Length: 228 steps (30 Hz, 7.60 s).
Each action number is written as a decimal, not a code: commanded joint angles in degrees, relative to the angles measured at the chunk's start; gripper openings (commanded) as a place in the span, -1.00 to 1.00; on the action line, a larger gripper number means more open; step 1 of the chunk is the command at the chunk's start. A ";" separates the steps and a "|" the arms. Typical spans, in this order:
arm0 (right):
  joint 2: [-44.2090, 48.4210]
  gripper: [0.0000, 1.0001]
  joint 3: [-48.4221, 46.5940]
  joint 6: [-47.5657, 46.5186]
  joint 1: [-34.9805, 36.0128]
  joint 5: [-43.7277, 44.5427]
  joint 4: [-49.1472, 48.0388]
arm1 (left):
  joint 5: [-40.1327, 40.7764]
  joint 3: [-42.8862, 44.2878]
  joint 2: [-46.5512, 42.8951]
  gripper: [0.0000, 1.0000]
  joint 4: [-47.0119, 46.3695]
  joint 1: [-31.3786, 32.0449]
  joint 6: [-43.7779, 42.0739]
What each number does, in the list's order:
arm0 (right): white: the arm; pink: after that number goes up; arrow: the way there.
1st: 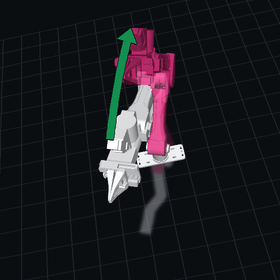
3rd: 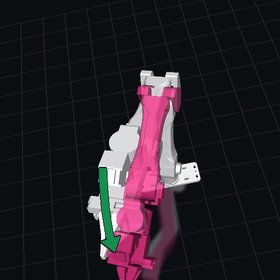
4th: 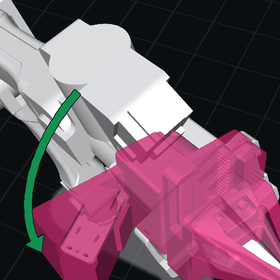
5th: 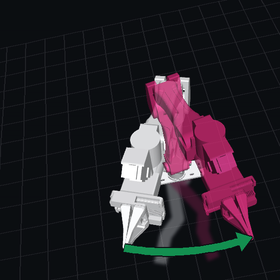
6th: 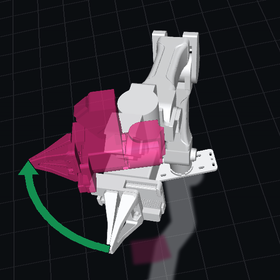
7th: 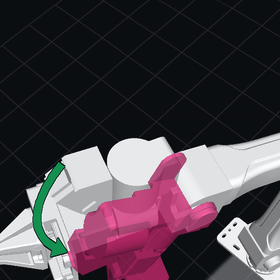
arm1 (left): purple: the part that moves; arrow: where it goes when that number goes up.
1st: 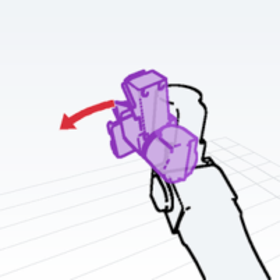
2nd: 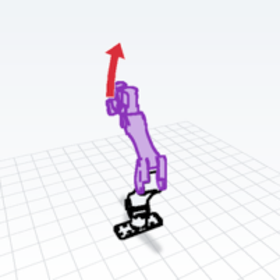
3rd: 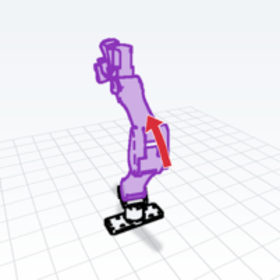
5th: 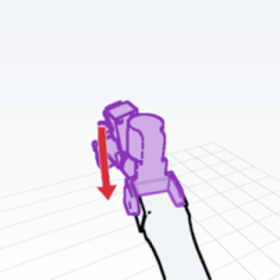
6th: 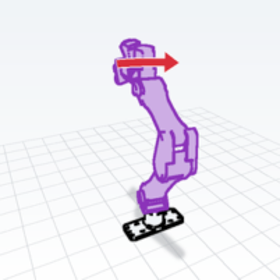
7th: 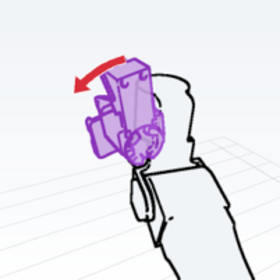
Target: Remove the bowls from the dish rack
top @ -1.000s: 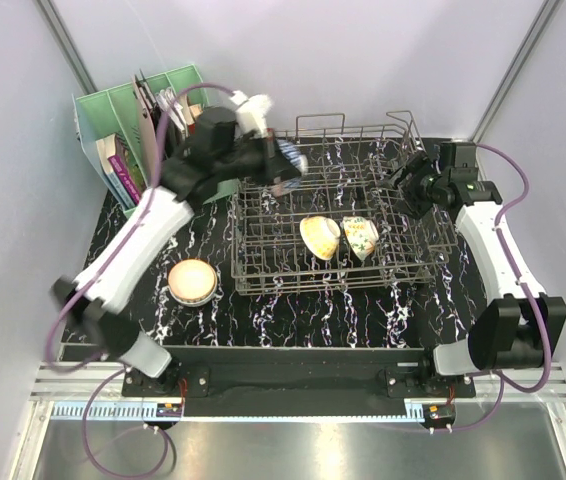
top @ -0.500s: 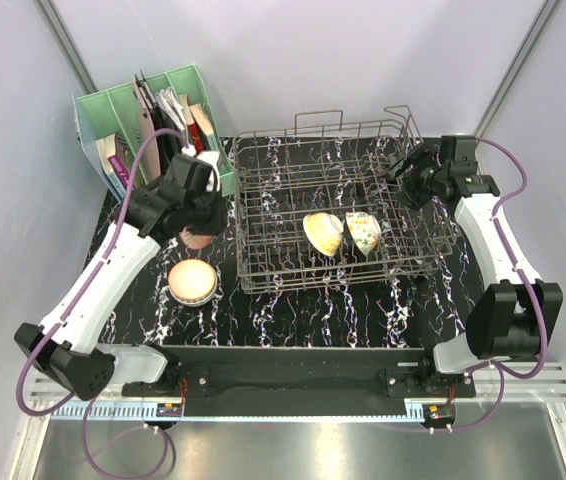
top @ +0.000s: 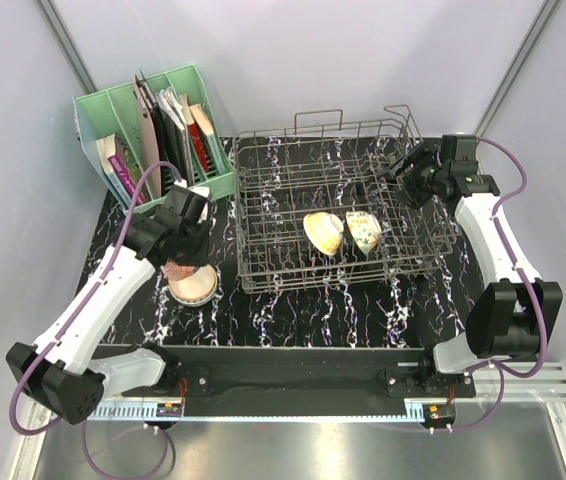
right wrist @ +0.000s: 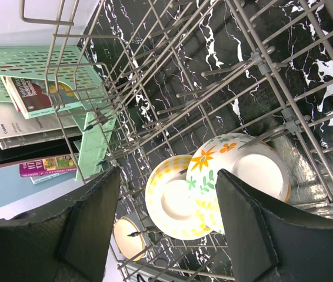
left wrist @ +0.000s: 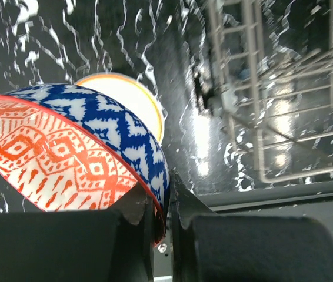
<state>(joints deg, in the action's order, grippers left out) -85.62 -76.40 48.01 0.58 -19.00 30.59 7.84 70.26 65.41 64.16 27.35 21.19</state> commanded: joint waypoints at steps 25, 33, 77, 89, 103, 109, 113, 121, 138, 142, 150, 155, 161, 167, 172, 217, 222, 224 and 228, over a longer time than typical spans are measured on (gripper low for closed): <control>-2.97 0.50 -3.66 0.07 5.74 -4.64 3.69 | 1.84 -6.45 7.01 -1.00 -0.26 -0.20 1.14; -3.93 0.50 -16.05 -3.89 9.70 -2.79 9.83 | 1.22 -7.15 8.60 -1.00 -0.62 -0.28 0.17; -5.69 0.51 -24.85 -11.36 12.25 3.45 20.21 | 7.62 -0.48 10.63 0.23 2.11 -0.98 0.16; -6.13 0.52 -23.97 -11.62 12.17 2.57 19.25 | 6.49 -3.98 8.07 0.37 -2.28 -17.06 0.17; -6.13 0.53 -23.09 -11.71 12.25 2.66 18.46 | -0.36 -8.12 12.55 0.29 -8.78 -24.36 -3.26; -6.05 0.54 -22.48 -11.45 12.25 2.83 18.10 | -0.63 -10.05 13.52 0.03 -9.84 -24.36 -2.38; -6.31 0.54 -22.21 -11.36 12.25 2.83 17.84 | -1.15 -11.63 12.64 -0.27 -10.11 -24.45 -2.38; -7.01 0.54 -22.48 -10.83 12.25 2.13 17.49 | 0.51 -12.69 11.06 -0.46 -9.67 -24.45 -2.29; -8.94 0.55 -22.83 -10.65 12.25 1.16 17.31 | 4.29 -9.79 8.16 -0.81 -7.74 -25.33 -1.59; -9.12 0.55 -22.92 -10.74 12.25 0.99 17.31 | 3.94 -8.39 7.46 -0.79 -6.86 -25.33 -1.06; -9.47 0.55 -22.74 -10.83 12.25 0.63 17.14 | 1.13 -5.75 8.77 -0.49 -6.24 -25.33 -0.89; -9.30 0.56 -22.39 -10.92 12.25 0.64 17.14 | 1.57 -6.36 8.60 0.04 -6.33 -25.33 -1.06; -9.21 0.56 -22.12 -10.92 12.25 0.55 17.14 | 2.18 -6.45 9.91 0.24 -7.38 -25.24 -1.50; -8.77 0.56 -21.69 -10.92 12.25 0.81 17.05 | 2.01 -6.28 13.52 0.13 -8.61 -25.33 -2.12; -8.51 0.56 -21.42 -10.57 12.25 1.07 17.14 | 0.34 -6.62 15.19 -0.11 -8.70 -25.33 -1.68; -8.24 0.56 -20.37 -9.78 12.25 0.90 16.70 | 6.91 1.71 7.54 0.28 -6.16 -25.77 1.91; -8.07 0.56 -19.58 -9.34 12.34 1.16 16.43 | 4.66 12.96 7.46 0.31 -10.01 -25.25 8.59; -7.89 0.56 -19.40 -8.81 12.25 1.51 16.43 | 0.35 15.07 7.71 0.31 -15.09 -22.45 11.50; -7.54 0.56 -18.87 -8.28 12.25 2.74 16.34 | -5.62 18.25 15.00 0.32 -18.18 -8.59 10.80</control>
<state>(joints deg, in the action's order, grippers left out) -94.94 -95.59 38.92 12.34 -17.41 48.66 10.39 86.24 74.96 53.21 8.16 29.85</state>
